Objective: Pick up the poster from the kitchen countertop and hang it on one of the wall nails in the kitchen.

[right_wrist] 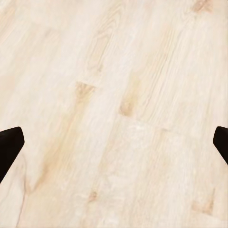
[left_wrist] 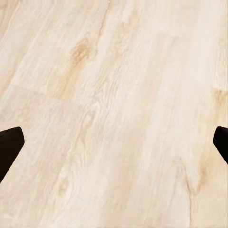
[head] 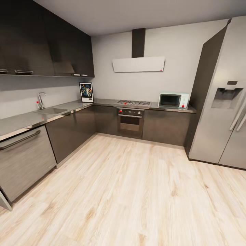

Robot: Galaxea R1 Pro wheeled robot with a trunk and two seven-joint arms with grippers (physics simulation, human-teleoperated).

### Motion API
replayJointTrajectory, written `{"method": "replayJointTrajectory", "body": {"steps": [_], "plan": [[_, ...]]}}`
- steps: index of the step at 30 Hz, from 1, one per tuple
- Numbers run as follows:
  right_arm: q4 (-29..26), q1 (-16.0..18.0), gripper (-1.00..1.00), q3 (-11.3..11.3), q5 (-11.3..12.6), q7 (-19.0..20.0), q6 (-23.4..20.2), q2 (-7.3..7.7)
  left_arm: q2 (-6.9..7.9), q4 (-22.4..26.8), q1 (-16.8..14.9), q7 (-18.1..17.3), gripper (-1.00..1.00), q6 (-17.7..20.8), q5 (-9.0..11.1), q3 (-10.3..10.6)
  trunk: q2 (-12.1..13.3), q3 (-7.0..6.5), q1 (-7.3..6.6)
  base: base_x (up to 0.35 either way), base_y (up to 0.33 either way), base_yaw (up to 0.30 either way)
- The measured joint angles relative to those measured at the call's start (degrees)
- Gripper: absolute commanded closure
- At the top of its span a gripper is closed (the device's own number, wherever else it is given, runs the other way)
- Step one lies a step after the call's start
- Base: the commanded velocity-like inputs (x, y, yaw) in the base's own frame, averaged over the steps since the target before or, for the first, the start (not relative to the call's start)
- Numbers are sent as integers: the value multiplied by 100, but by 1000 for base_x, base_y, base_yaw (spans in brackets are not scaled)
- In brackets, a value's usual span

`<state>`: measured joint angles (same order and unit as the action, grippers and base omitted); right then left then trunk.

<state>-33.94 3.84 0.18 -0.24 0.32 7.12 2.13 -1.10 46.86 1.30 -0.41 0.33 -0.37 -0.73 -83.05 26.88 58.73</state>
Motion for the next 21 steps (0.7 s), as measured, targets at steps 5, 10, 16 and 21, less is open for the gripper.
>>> {"method": "replayJointTrajectory", "body": {"steps": [5,10,16,21], "plan": [[183,-34,-100,14,0,8,-8,5,50,-227,0,-8,-100,-6,14,-6,-1,0,-3,253,0,0],[375,-35,-100,16,-10,7,-8,5,51,-290,0,-7,-100,-22,13,-7,-1,0,-3,332,0,0],[414,-35,-100,20,-16,8,-12,6,51,-306,0,-13,-100,-25,17,-7,-1,0,-3,336,0,0],[419,-35,-100,22,-18,2,-9,5,51,-308,0,-14,-100,-25,20,-7,-1,0,-3,337,0,0]]}}
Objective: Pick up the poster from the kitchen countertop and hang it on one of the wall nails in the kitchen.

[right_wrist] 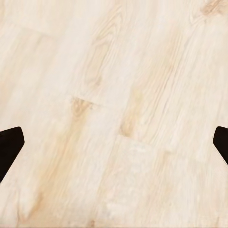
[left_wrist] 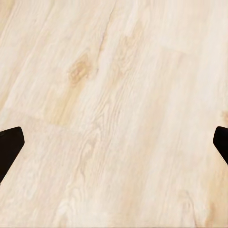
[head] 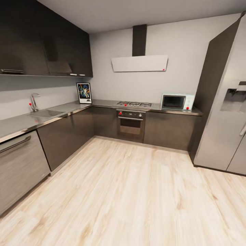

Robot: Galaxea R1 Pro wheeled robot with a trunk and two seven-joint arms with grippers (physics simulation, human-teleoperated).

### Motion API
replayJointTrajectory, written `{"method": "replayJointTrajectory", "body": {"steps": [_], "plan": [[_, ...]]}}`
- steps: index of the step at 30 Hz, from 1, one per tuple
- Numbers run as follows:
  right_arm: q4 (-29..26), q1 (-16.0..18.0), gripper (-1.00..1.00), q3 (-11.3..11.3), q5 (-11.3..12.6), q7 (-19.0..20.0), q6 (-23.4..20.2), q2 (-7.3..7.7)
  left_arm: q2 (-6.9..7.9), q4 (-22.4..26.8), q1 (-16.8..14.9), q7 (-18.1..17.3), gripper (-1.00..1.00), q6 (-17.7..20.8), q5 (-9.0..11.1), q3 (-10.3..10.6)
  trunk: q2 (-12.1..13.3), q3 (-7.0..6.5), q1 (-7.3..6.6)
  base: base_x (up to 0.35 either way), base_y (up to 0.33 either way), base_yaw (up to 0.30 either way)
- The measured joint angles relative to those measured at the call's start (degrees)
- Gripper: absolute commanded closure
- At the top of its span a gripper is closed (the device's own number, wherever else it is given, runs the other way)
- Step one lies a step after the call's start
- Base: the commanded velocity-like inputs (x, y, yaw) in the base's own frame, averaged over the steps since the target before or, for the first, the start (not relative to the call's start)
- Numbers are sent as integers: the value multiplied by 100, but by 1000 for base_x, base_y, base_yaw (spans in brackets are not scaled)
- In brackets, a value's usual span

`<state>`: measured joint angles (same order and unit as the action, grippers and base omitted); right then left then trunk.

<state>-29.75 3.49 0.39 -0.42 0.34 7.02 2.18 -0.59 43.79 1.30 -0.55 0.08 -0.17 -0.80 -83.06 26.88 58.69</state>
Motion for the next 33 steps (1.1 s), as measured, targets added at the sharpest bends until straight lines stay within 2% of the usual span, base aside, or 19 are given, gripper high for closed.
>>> {"method": "replayJointTrajectory", "body": {"steps": [15,33], "plan": [[2,0,-100,8,2,-2,1,0,2,-1,0,-1,-100,0,-4,0,0,0,0,337,0,21],[2,0,-100,6,2,-2,2,-1,9,0,0,-1,-100,0,-6,0,0,0,0,337,0,260]]}}
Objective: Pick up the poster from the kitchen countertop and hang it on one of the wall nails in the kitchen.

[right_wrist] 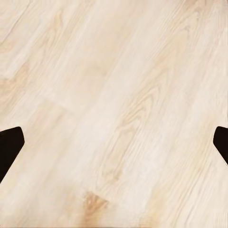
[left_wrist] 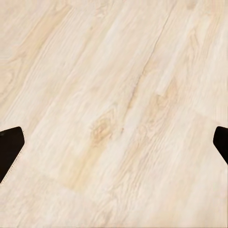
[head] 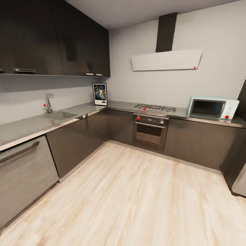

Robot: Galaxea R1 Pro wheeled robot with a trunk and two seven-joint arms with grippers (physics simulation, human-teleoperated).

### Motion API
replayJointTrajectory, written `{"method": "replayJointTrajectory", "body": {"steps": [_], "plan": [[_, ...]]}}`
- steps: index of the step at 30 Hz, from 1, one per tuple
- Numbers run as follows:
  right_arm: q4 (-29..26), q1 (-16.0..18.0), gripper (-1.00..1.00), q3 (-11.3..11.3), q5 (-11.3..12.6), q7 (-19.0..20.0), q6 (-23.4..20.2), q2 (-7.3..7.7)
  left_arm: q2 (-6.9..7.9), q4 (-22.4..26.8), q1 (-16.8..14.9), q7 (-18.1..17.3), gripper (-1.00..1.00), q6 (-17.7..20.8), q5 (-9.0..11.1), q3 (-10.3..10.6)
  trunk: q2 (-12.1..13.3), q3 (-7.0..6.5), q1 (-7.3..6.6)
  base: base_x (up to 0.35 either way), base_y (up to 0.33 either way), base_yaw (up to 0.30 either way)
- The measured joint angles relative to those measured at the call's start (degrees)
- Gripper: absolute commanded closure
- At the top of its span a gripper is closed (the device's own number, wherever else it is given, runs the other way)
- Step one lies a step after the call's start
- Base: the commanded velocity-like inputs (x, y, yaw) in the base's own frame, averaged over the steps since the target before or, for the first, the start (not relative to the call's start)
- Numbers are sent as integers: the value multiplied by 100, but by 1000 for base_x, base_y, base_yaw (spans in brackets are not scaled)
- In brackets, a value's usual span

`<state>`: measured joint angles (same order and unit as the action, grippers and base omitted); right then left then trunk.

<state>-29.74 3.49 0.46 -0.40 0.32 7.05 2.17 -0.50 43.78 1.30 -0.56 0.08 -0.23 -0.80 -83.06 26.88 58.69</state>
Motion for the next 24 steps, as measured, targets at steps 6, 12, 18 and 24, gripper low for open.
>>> {"method": "replayJointTrajectory", "body": {"steps": [6,12,18,24], "plan": [[0,0,-100,1,0,0,4,0,0,-1,0,0,-100,0,-1,0,0,0,0,337,0,289],[0,0,-100,0,0,-3,0,0,0,0,0,0,-100,0,1,0,0,0,0,337,0,274],[6,0,-100,-6,-7,0,6,1,0,-2,0,0,-100,0,-1,-1,0,0,0,337,0,27],[8,0,-100,-6,-14,-2,7,1,3,-6,0,0,-100,0,1,-6,0,0,0,337,0,3]]}}
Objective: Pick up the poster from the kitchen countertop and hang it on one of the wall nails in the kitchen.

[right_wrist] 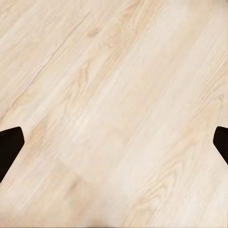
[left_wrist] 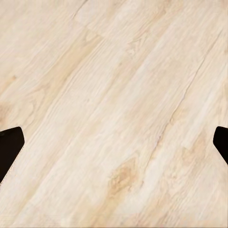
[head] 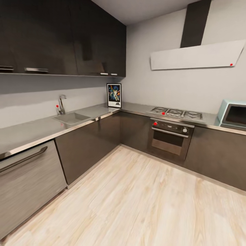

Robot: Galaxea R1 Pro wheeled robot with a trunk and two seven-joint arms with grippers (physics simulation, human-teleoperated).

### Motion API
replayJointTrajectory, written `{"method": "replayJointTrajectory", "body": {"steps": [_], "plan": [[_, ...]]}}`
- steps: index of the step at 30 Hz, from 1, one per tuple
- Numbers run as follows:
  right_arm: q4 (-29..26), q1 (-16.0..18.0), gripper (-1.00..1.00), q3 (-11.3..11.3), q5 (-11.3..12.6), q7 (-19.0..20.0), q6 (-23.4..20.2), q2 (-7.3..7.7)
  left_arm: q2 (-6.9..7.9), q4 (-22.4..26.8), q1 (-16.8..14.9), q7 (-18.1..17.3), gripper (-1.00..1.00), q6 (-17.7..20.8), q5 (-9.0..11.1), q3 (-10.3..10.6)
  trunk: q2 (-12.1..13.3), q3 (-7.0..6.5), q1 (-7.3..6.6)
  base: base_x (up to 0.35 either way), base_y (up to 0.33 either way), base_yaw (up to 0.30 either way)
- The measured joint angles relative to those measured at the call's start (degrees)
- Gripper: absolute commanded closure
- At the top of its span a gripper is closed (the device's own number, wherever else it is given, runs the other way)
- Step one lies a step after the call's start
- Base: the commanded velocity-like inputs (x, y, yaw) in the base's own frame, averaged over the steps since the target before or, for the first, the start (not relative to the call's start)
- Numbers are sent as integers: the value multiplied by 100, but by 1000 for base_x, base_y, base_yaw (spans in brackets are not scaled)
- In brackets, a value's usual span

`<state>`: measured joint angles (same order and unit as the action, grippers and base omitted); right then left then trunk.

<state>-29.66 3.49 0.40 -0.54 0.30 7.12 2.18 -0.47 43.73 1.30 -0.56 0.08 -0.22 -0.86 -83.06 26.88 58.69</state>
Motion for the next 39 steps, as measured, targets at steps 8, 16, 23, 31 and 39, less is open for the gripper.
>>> {"method": "replayJointTrajectory", "body": {"steps": [8,16,23,31,39], "plan": [[0,0,-100,0,-1,-4,1,0,28,3,0,0,-100,0,6,0,0,0,0,337,0,0],[-1,-1,-100,0,-2,-2,0,0,31,-2,0,0,-100,6,5,-2,0,0,0,337,-61,0],[-1,-1,-100,0,-2,-2,0,0,31,-2,0,6,-100,6,6,-15,0,0,0,337,-101,0],[-1,-1,-100,0,-2,-5,0,0,31,0,0,8,-100,8,6,-20,0,0,0,337,-104,0],[-1,-1,-100,0,-2,-6,0,0,31,1,0,8,-100,15,6,-20,0,0,0,337,-104,0]]}}
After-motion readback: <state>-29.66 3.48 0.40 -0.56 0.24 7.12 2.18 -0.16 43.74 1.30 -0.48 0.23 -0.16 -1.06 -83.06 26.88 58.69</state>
